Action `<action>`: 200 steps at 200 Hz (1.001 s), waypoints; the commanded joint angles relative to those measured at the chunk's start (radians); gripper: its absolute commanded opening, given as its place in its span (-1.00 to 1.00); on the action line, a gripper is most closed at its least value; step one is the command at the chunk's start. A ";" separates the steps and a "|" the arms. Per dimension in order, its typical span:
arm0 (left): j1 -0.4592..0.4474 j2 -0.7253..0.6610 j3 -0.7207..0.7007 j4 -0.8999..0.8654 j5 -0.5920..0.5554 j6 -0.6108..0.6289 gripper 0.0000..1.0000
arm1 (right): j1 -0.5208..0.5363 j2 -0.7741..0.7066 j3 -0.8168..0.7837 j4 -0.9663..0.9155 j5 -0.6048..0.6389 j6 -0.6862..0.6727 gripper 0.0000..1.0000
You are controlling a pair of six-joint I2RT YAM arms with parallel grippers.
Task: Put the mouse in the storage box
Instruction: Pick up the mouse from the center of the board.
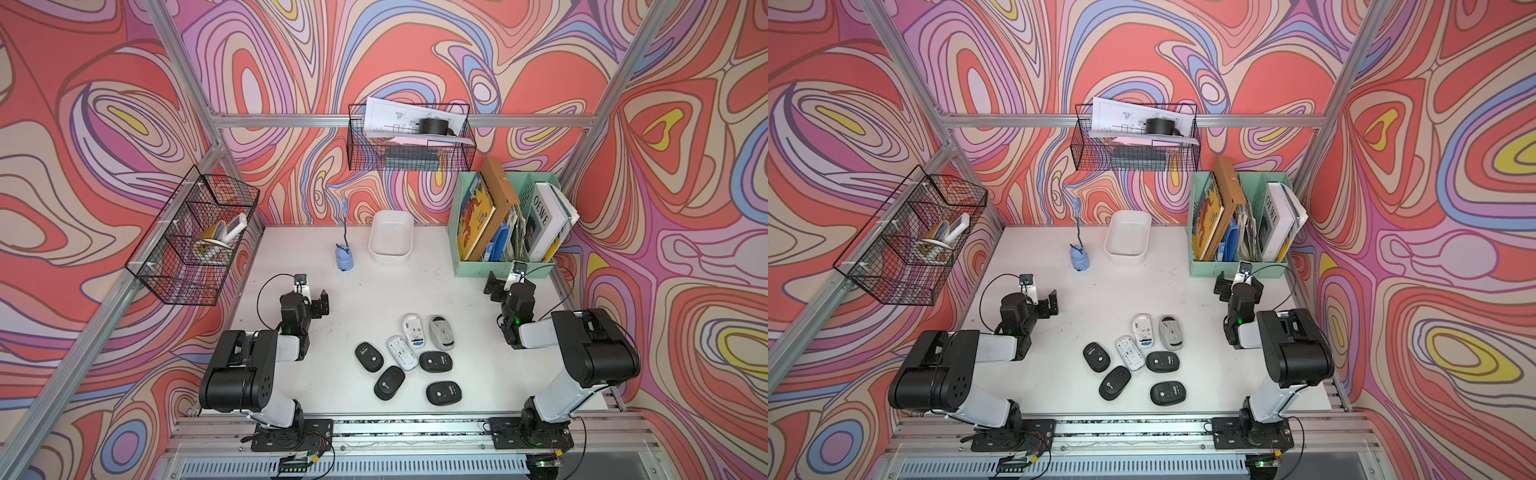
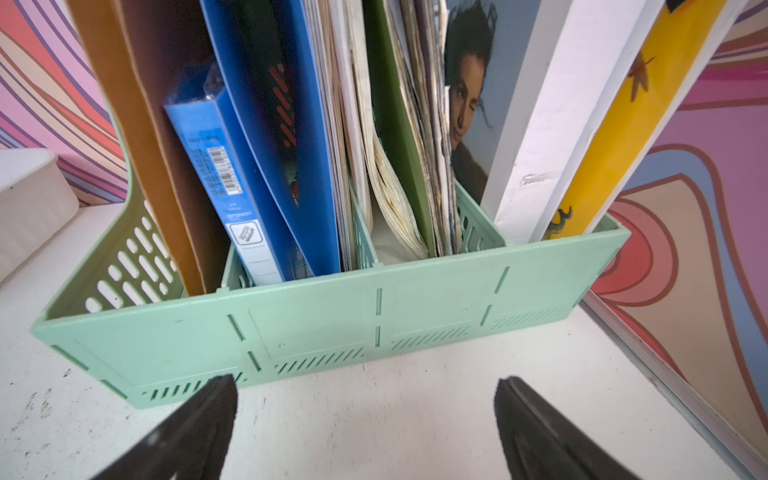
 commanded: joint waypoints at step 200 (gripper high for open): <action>-0.198 -0.434 0.301 -0.997 0.237 -0.741 0.97 | 0.272 -0.507 0.431 -1.475 -0.122 0.518 0.96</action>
